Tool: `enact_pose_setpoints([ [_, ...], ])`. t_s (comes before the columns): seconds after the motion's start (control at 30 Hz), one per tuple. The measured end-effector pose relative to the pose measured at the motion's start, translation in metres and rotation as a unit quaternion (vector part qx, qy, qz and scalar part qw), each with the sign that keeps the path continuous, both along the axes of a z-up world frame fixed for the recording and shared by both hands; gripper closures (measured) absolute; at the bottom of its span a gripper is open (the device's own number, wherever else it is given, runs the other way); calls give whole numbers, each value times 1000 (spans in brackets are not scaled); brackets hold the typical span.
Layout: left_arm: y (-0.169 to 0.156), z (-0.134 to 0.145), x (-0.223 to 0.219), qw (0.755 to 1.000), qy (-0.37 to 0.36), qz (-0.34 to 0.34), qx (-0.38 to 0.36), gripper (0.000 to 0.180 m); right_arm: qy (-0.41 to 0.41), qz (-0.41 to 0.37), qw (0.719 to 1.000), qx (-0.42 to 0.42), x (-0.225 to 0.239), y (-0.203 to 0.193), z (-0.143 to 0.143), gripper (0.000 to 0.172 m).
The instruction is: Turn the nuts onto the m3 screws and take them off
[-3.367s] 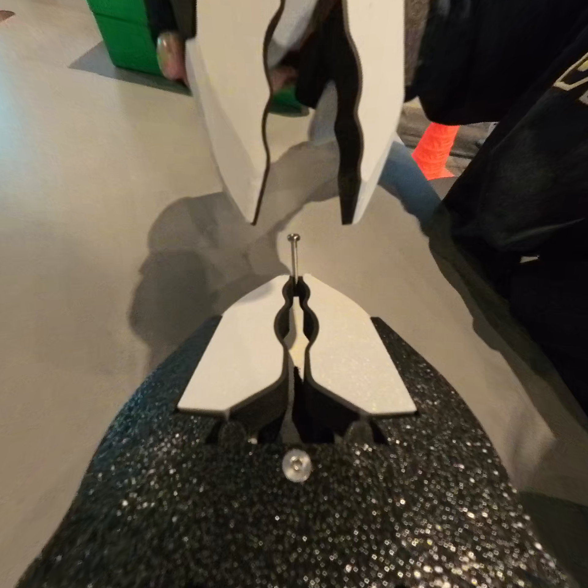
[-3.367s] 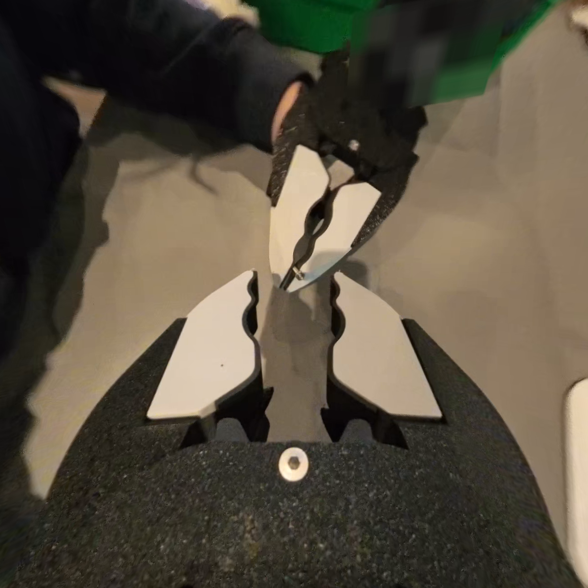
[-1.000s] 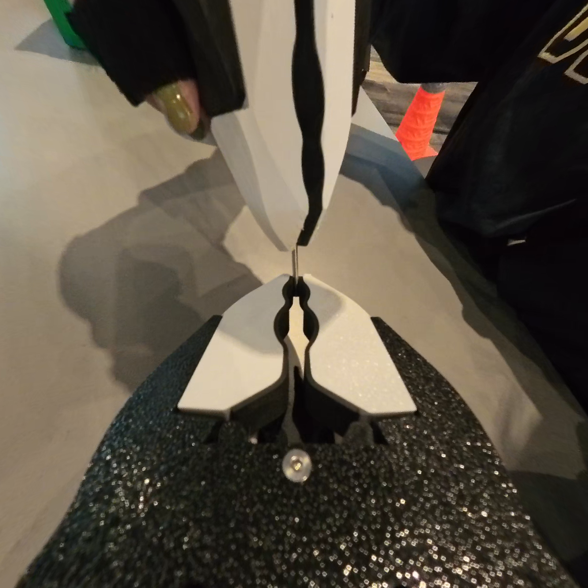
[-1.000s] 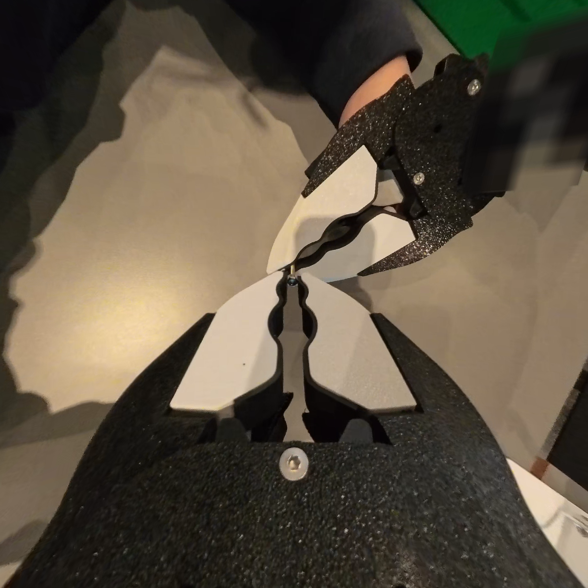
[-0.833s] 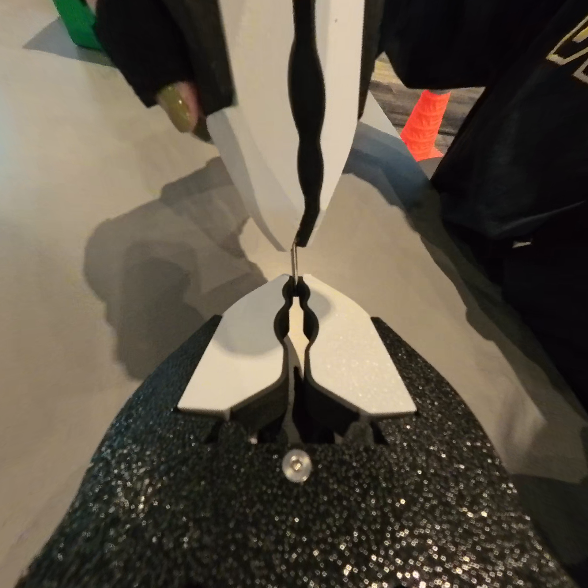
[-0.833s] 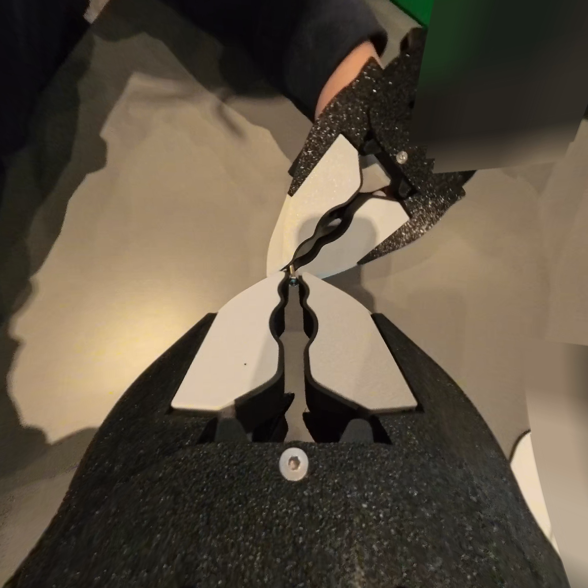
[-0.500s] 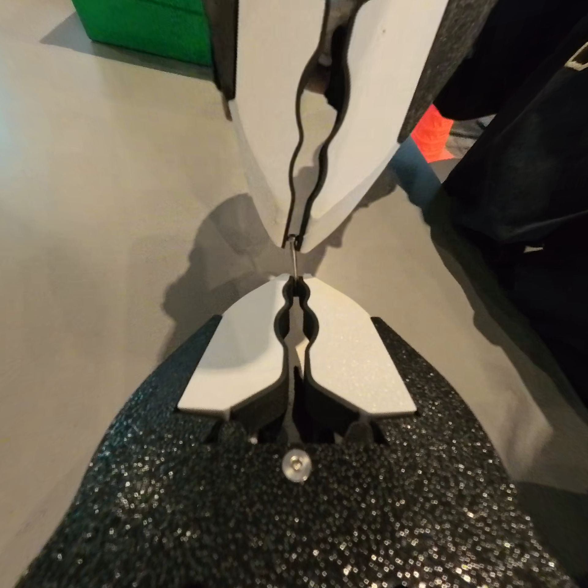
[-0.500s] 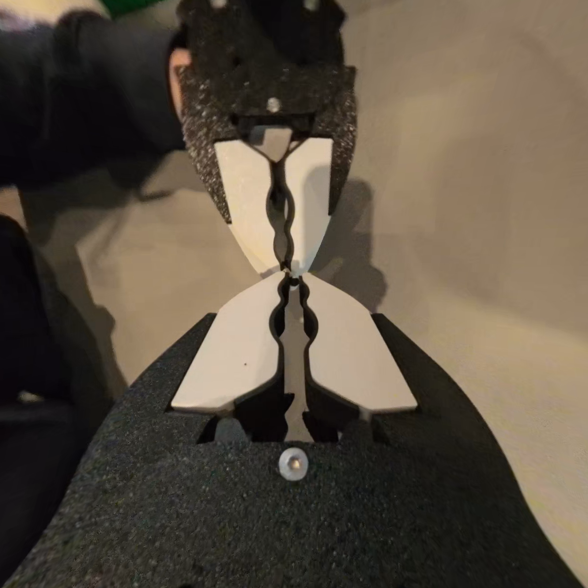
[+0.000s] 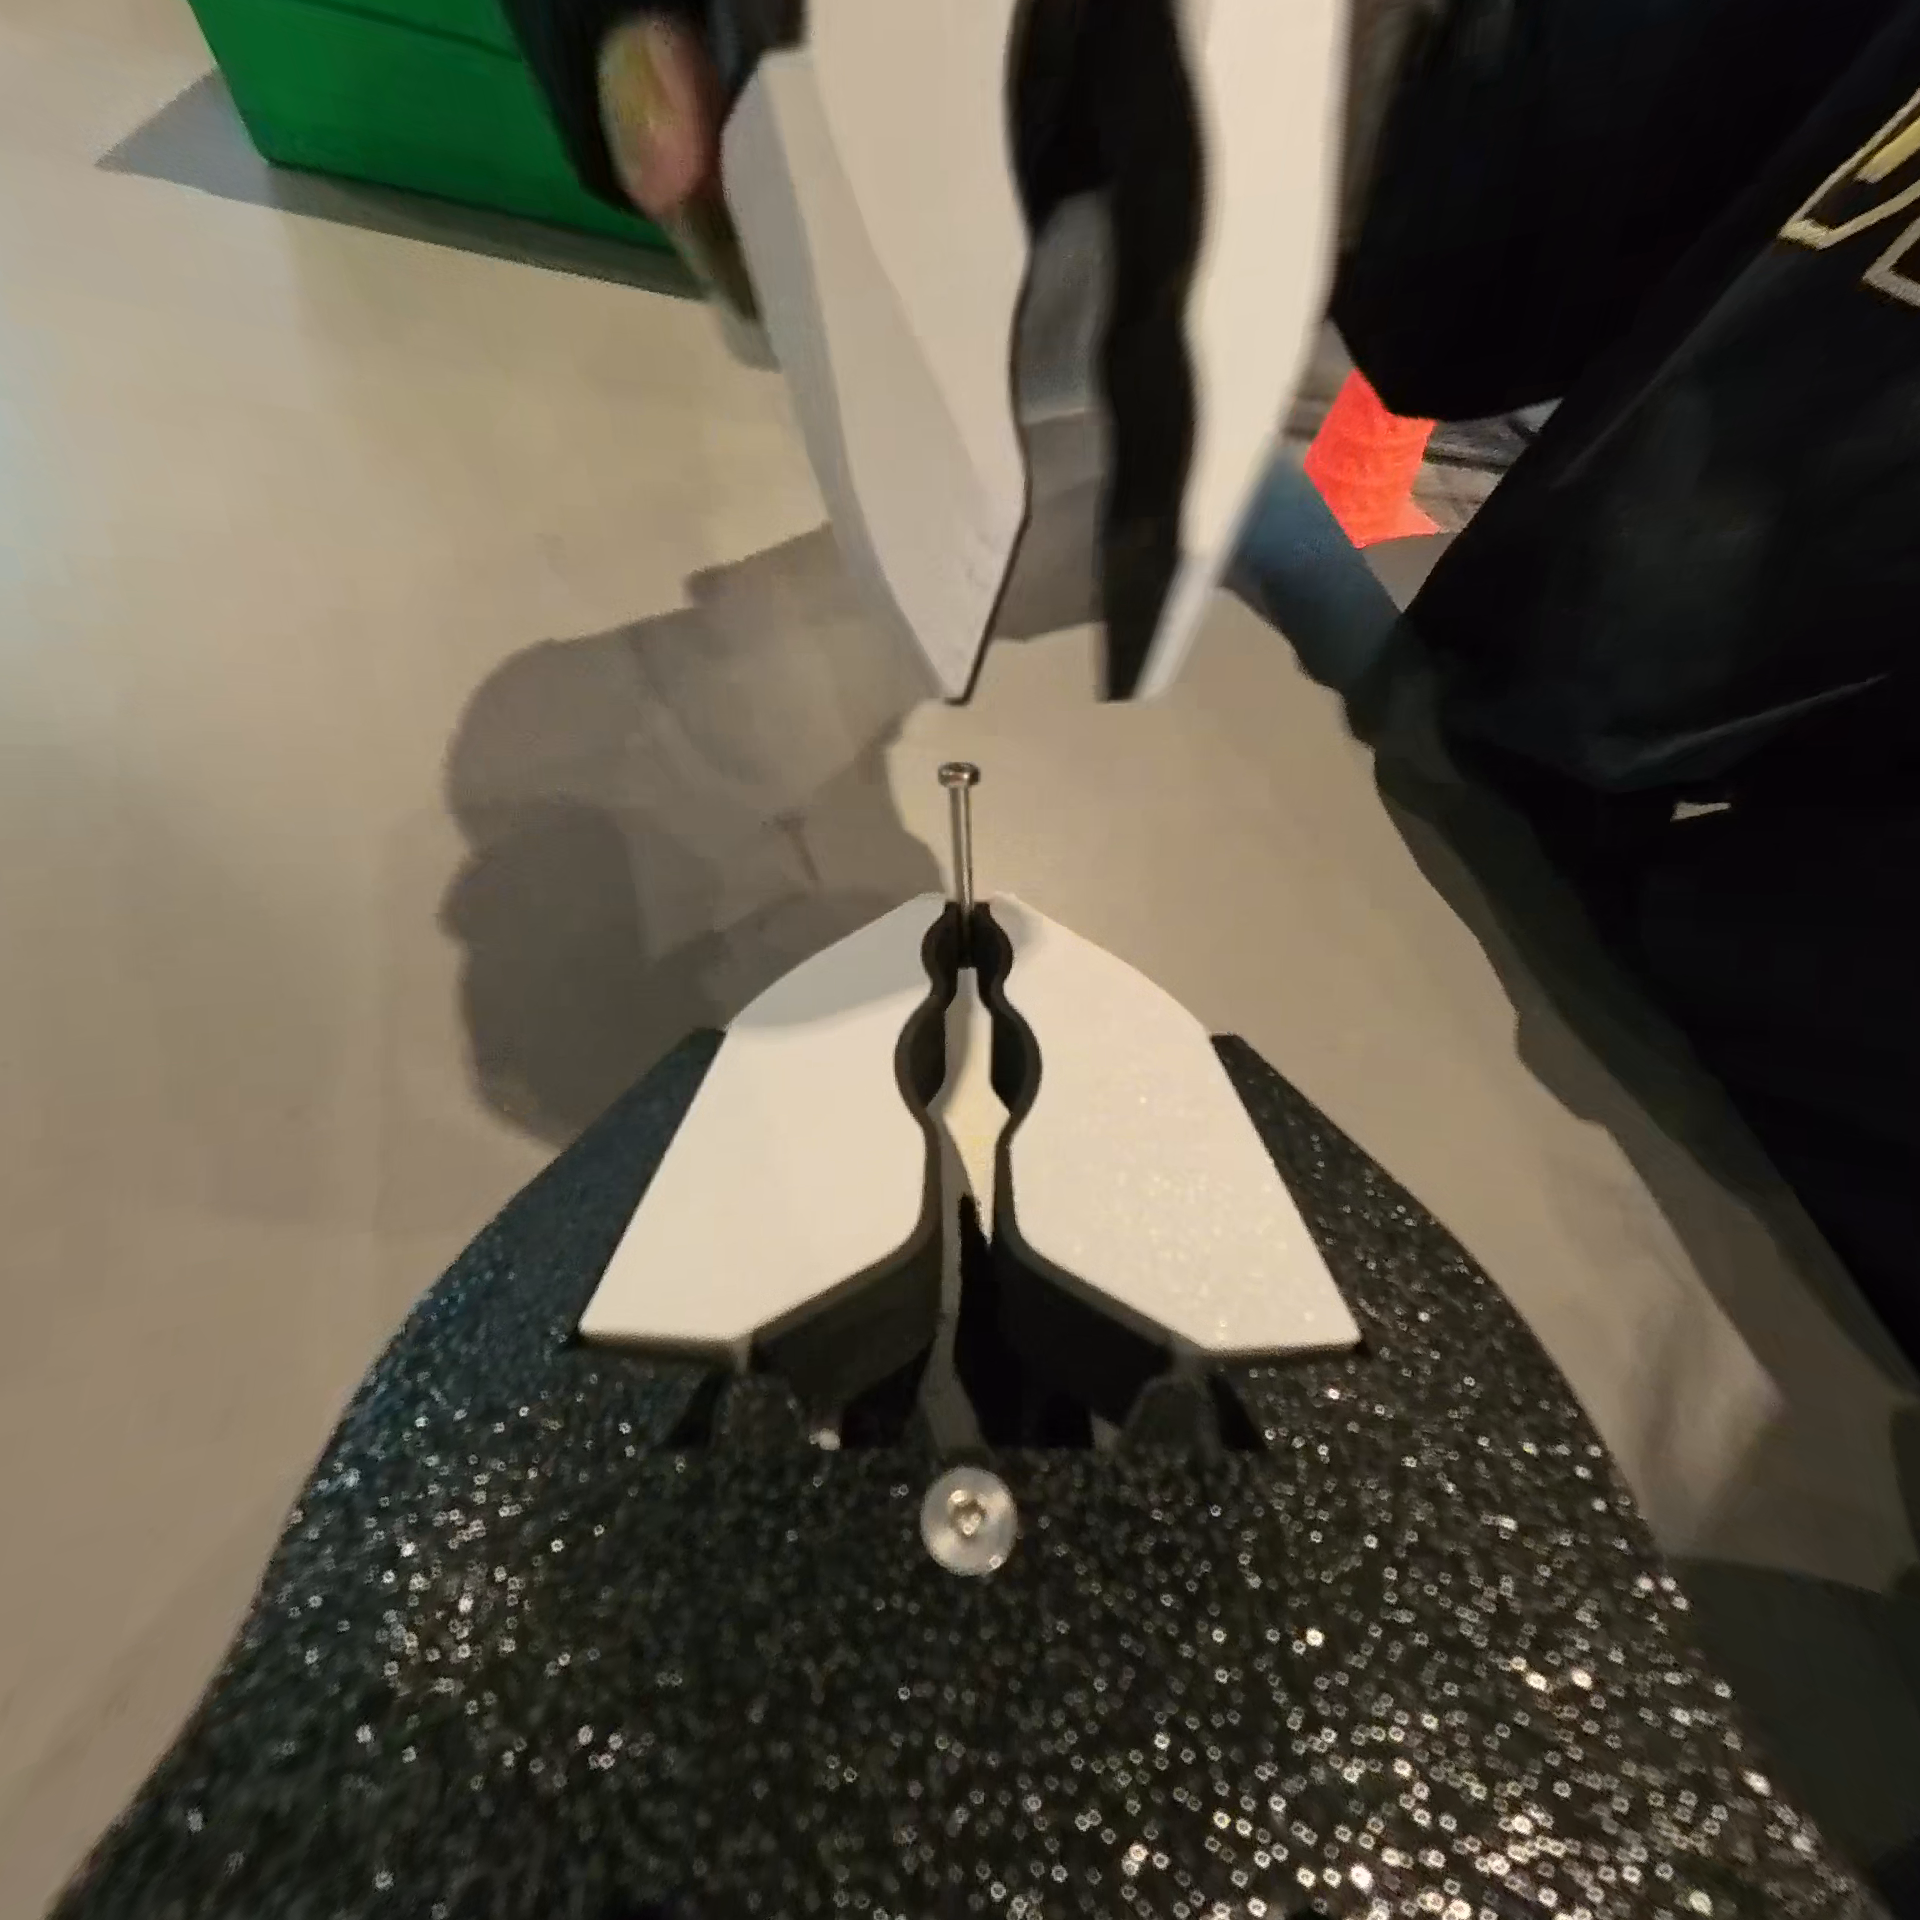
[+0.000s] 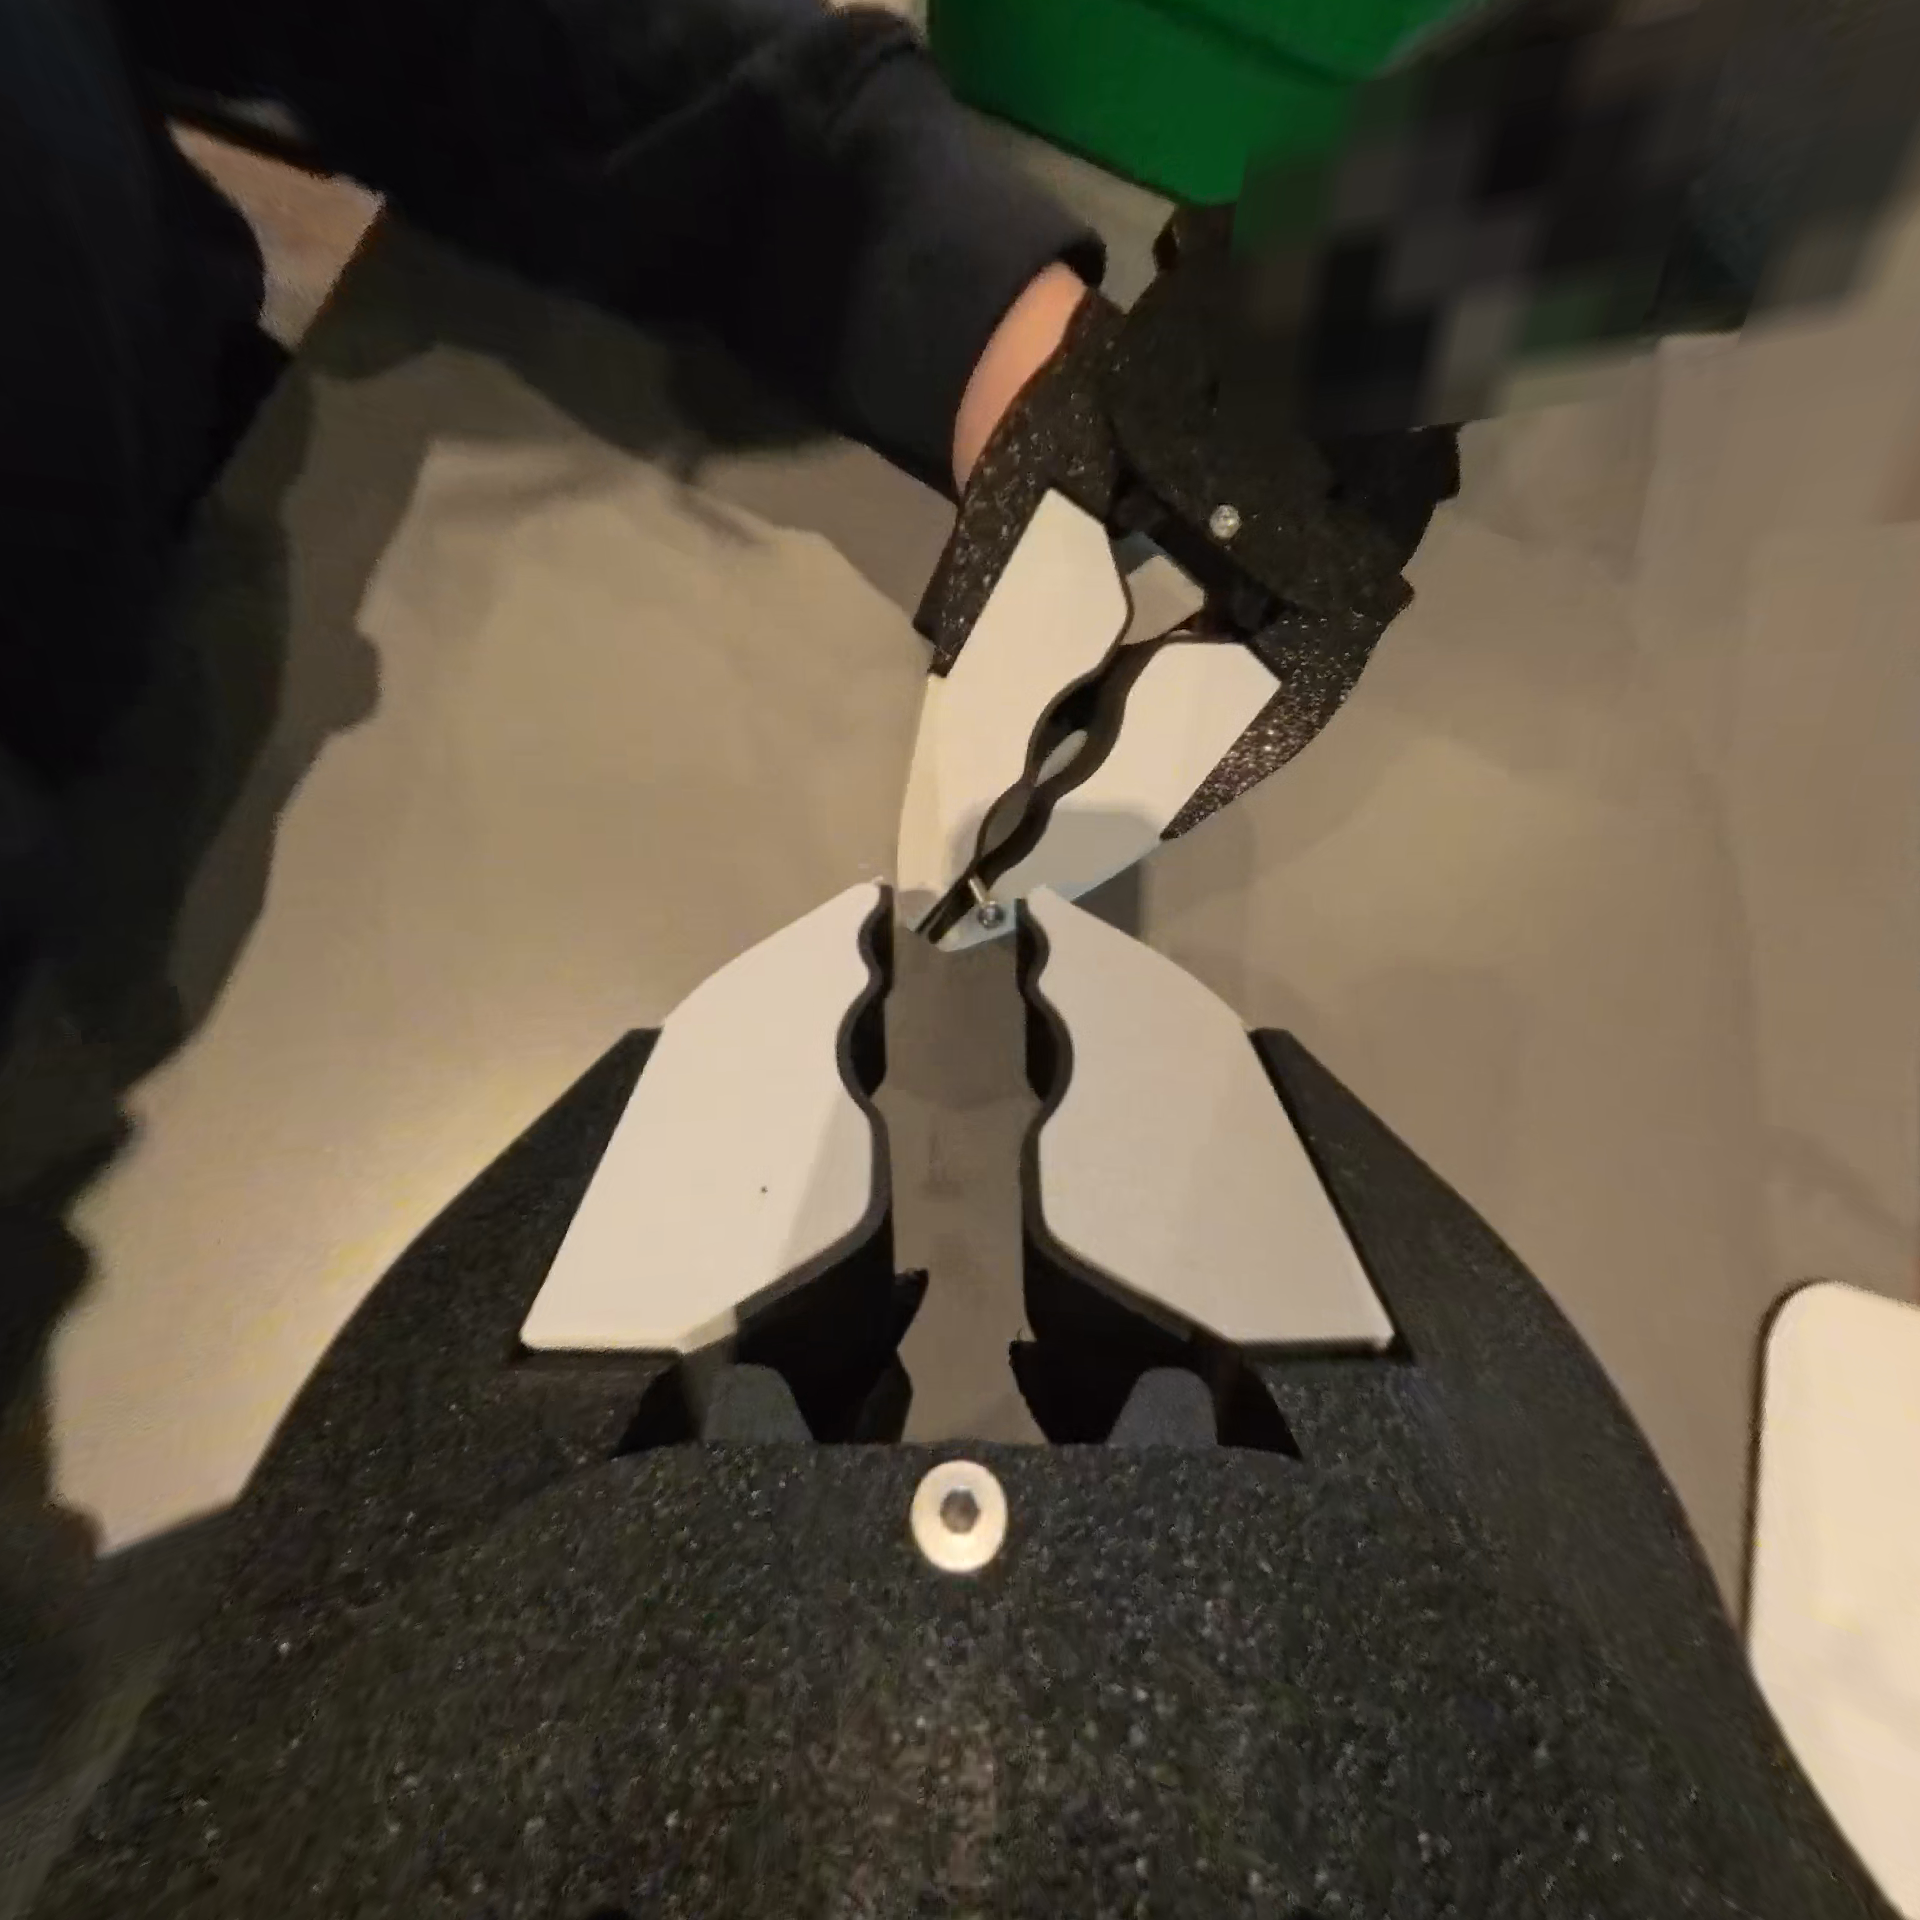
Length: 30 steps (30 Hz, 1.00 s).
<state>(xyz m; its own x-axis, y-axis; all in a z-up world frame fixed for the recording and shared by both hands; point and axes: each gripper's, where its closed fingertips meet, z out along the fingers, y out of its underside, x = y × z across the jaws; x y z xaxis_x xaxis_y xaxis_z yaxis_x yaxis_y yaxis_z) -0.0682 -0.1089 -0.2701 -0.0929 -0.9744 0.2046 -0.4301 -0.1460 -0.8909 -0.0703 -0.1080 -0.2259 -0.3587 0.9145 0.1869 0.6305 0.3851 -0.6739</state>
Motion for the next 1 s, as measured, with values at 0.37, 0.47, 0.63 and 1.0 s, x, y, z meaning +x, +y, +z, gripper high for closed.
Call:
enact_pose_setpoints([
  [0.37, -2, 0, 0, 1000, 0, -7, -2, 178, -48, 94, 993, 46, -4, 6, -13, 161],
  [0.47, -2, 0, 0, 1000, 1, -7, -1, 178, -58, 95, 993, 47, -5, 6, -18, 165],
  [0.63, 1, 0, 1, 1000, 0, 2, 0, 178, -49, 27, 998, 0, -5, 9, -18, 166],
  [1.0, 3, -9, 3, 999, 31, 15, 11, 178, -41, -281, 950, -133, -3, 10, -25, 166],
])
